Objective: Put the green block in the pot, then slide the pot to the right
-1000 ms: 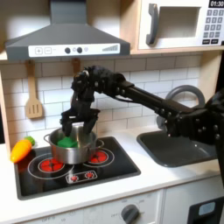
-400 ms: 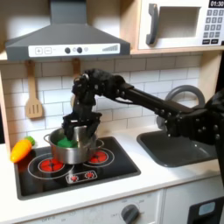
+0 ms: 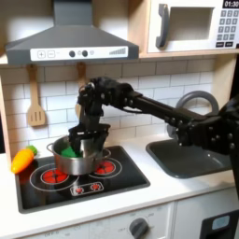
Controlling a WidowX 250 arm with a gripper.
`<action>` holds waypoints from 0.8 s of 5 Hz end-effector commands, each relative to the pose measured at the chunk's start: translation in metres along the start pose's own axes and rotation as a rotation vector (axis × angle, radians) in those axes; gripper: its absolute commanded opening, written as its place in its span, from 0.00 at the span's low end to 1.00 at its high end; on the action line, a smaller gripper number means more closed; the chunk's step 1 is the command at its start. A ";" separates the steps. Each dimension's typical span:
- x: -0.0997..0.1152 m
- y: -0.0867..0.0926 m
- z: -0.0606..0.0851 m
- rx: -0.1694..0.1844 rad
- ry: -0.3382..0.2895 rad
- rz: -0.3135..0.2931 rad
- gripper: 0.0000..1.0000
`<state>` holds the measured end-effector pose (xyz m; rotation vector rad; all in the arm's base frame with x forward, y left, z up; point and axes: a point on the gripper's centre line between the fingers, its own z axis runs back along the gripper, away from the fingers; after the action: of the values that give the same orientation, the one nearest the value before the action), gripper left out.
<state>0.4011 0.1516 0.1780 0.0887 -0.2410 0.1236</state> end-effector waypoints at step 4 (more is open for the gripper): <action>-0.018 -0.018 0.000 -0.031 0.029 -0.029 1.00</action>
<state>0.3874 0.1266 0.1727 0.0560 -0.2138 0.0816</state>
